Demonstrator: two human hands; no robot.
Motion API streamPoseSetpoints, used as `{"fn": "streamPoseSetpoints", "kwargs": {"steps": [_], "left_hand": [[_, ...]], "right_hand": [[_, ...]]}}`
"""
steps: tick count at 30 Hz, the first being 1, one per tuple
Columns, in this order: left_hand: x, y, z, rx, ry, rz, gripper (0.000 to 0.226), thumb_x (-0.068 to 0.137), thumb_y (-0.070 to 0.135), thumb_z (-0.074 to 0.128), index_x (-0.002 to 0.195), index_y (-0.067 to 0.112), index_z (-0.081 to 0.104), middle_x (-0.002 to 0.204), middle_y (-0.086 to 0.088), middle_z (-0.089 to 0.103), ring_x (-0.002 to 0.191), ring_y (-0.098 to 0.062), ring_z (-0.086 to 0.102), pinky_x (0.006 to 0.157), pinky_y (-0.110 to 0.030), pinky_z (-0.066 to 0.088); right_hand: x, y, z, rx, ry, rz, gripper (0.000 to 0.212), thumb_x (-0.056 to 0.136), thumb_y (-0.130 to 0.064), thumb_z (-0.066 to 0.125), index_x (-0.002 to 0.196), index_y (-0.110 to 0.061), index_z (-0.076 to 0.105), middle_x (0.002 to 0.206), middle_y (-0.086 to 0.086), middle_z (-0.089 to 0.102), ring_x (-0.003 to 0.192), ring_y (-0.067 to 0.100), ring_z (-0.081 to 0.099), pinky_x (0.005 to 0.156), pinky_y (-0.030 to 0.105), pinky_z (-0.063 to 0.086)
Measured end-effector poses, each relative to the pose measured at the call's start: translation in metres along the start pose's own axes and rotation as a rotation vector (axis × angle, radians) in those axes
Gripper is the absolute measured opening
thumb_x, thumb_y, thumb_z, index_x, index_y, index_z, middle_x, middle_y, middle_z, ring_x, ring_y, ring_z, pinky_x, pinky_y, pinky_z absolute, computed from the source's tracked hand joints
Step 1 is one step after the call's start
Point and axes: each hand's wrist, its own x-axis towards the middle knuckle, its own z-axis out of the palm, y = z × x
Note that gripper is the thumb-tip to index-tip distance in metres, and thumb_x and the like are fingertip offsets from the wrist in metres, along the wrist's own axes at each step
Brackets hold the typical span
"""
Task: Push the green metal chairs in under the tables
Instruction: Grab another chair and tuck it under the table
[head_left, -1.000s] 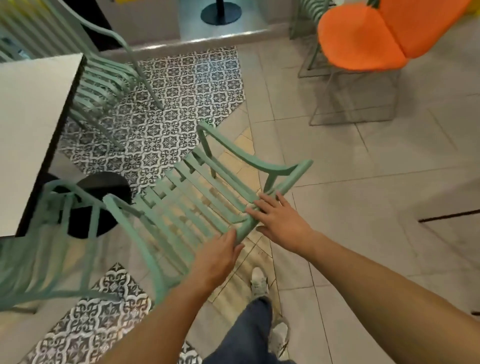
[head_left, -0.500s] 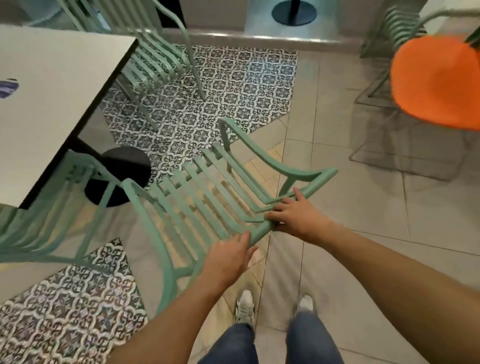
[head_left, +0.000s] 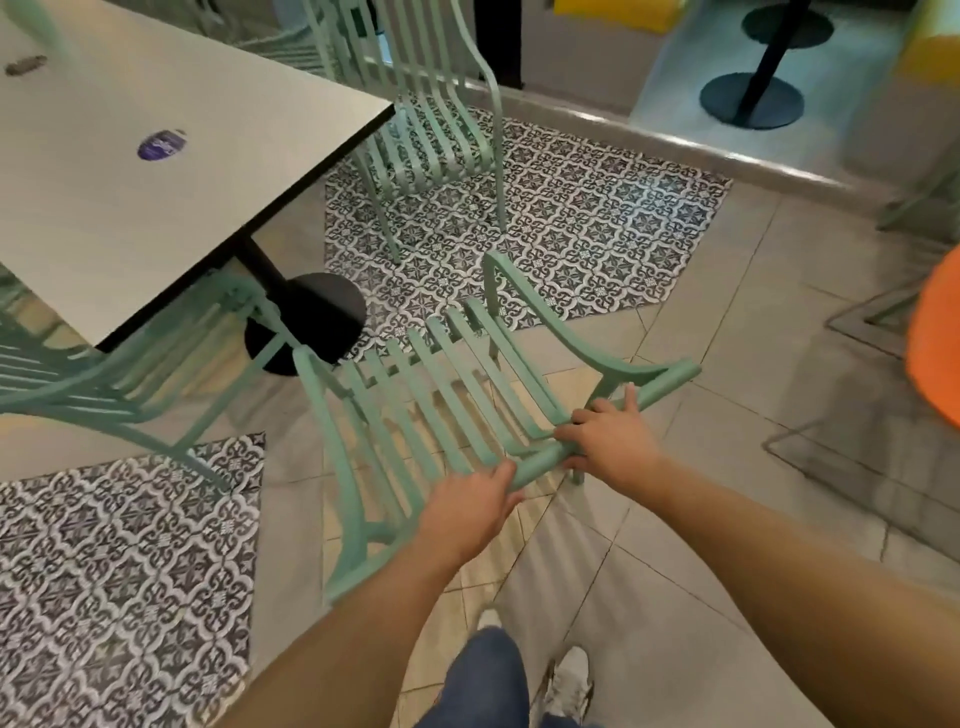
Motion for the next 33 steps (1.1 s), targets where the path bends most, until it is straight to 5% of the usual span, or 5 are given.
{"fn": "streamPoseSetpoints", "kwargs": {"steps": [17, 23, 25, 30, 33], "left_hand": [[0.17, 0.002, -0.054, -0.069, 0.019, -0.156, 0.039, 0.1, 0.054, 0.033, 0.12, 0.022, 0.041, 0.104, -0.004, 0.065, 0.084, -0.03, 0.063, 0.067, -0.038, 0.05], [0.173, -0.02, -0.06, -0.491, 0.044, -0.433, 0.053, 0.094, 0.065, 0.032, 0.12, 0.024, 0.054, 0.117, 0.008, 0.059, 0.101, -0.014, 0.058, 0.084, -0.035, 0.049], [0.169, -0.034, -0.064, -0.611, 0.146, -0.596, 0.044, 0.097, 0.055, 0.04, 0.118, 0.02, 0.056, 0.118, 0.005, 0.058, 0.102, -0.014, 0.056, 0.083, -0.031, 0.045], [0.135, -0.049, -0.06, -0.772, 0.457, -1.237, 0.038, 0.095, 0.037, 0.051, 0.122, 0.011, 0.058, 0.122, -0.009, 0.06, 0.11, -0.029, 0.057, 0.093, -0.039, 0.046], [0.103, -0.036, -0.045, -0.749, 0.501, -1.642, 0.042, 0.089, 0.035, 0.053, 0.122, 0.009, 0.056, 0.121, -0.017, 0.056, 0.111, -0.037, 0.053, 0.093, -0.045, 0.045]], "right_hand": [[0.136, 0.132, -0.067, -0.067, -0.046, -0.109, 0.04, 0.089, -0.053, 0.054, 0.125, -0.036, 0.056, 0.112, -0.008, 0.059, 0.115, 0.021, 0.048, 0.108, 0.065, 0.017], [0.159, 0.17, -0.07, 0.097, -0.113, -0.187, 0.087, 0.07, -0.089, 0.027, 0.133, -0.035, 0.052, 0.125, -0.008, 0.058, 0.125, 0.017, 0.045, 0.116, 0.057, 0.01], [0.166, 0.185, -0.074, 0.154, -0.026, -0.09, 0.087, 0.075, -0.087, 0.018, 0.135, -0.033, 0.05, 0.133, -0.005, 0.055, 0.128, 0.019, 0.044, 0.115, 0.051, 0.019], [0.179, 0.212, -0.069, 0.805, 0.484, 0.587, 0.067, 0.086, -0.037, 0.066, 0.143, -0.014, 0.04, 0.142, 0.018, 0.043, 0.13, 0.036, 0.04, 0.105, 0.05, 0.034], [0.177, 0.236, -0.054, 1.308, 0.382, 1.028, 0.08, 0.08, -0.043, 0.069, 0.144, -0.01, 0.034, 0.138, 0.017, 0.043, 0.129, 0.039, 0.042, 0.105, 0.052, 0.04]]}}
